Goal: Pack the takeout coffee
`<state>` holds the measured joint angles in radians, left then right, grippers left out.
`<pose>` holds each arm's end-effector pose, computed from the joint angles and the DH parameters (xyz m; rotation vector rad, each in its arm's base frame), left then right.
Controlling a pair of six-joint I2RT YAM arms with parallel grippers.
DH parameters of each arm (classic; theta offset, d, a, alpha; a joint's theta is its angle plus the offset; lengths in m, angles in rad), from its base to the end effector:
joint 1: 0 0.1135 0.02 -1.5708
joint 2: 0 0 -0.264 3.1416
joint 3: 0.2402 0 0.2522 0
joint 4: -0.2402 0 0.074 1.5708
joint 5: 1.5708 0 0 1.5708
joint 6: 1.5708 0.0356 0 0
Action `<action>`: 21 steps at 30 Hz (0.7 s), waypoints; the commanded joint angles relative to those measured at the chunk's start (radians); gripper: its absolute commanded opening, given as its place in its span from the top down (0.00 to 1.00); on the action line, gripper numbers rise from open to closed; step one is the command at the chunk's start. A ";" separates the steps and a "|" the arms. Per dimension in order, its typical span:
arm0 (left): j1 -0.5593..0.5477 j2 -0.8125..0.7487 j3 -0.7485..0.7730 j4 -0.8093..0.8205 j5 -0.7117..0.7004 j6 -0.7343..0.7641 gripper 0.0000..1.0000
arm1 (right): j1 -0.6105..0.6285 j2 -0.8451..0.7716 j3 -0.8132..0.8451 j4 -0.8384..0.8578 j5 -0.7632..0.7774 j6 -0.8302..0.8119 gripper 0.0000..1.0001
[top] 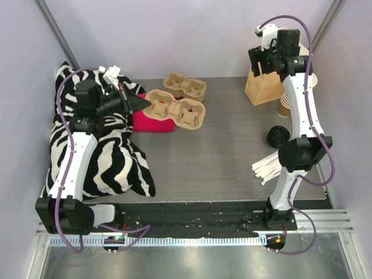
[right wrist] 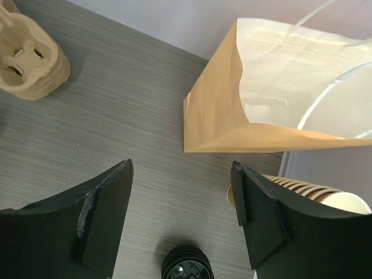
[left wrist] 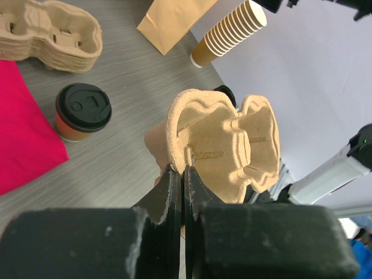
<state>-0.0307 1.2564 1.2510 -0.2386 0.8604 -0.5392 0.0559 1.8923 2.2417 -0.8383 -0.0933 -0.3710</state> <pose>0.2770 -0.0355 0.3997 0.1697 1.8779 -1.1715 0.4088 0.0262 0.4528 -0.4924 1.9991 -0.0991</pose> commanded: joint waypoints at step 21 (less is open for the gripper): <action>-0.005 -0.035 -0.012 -0.042 -0.004 0.120 1.00 | -0.034 0.274 0.179 0.185 0.089 -0.117 0.34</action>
<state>-0.0319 1.2465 1.2392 -0.2939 0.8574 -0.4362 0.0227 2.1532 2.3959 -0.7448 -0.0227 -0.4572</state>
